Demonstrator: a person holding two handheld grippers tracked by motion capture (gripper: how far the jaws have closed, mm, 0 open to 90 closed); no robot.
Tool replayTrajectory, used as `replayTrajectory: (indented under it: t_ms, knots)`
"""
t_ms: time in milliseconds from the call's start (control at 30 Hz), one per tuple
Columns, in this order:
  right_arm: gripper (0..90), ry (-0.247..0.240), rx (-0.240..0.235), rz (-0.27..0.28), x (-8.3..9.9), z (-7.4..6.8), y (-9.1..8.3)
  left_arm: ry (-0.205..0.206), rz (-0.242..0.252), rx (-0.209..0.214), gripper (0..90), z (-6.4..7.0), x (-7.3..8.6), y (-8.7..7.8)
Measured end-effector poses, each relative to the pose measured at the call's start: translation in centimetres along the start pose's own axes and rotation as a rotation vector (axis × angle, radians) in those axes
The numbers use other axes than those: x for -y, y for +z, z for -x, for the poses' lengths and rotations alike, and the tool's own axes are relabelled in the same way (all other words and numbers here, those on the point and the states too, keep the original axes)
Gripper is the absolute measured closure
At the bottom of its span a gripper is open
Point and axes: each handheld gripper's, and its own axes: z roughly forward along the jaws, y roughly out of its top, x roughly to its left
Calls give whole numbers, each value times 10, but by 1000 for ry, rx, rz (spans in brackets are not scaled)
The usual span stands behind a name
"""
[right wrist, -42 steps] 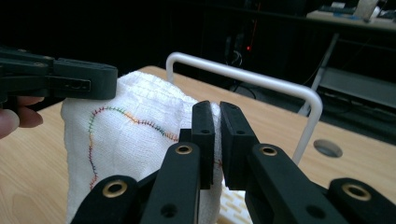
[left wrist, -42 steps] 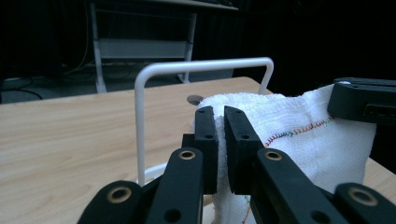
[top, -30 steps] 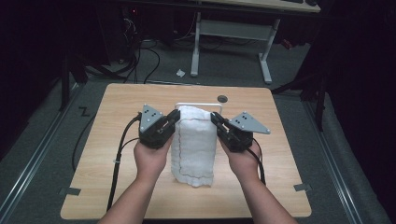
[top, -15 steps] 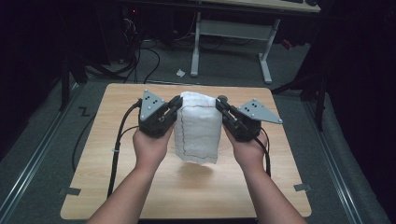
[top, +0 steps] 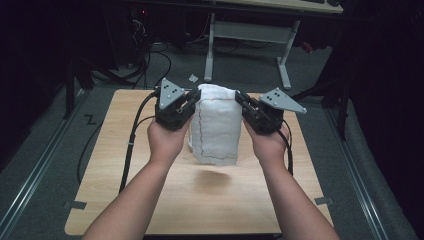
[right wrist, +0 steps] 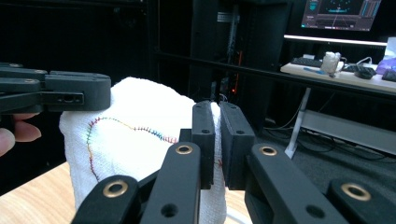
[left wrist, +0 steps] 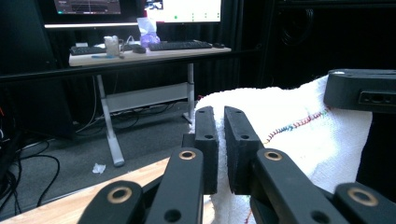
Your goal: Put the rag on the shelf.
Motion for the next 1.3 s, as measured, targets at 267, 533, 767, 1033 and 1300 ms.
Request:
replayTrajectory:
  t_ms: [267,533,767,1033,1300]
  knots:
    - [858,19,2,-7,-8,17,22,-34,-48,2,846,-21,-13,30]
    - [858,8,23,-23,-14,25,44,-41,-63,-20,846,-32,-21,50]
    - [857,29,17,-34,-17,35,58,-23,-71,-38,846,-35,-24,57]
    - [857,34,26,-54,-17,41,80,-33,-80,-57,845,-47,-32,70]
    - [857,27,42,-73,-16,50,97,-98,-82,-49,843,-61,-24,91]
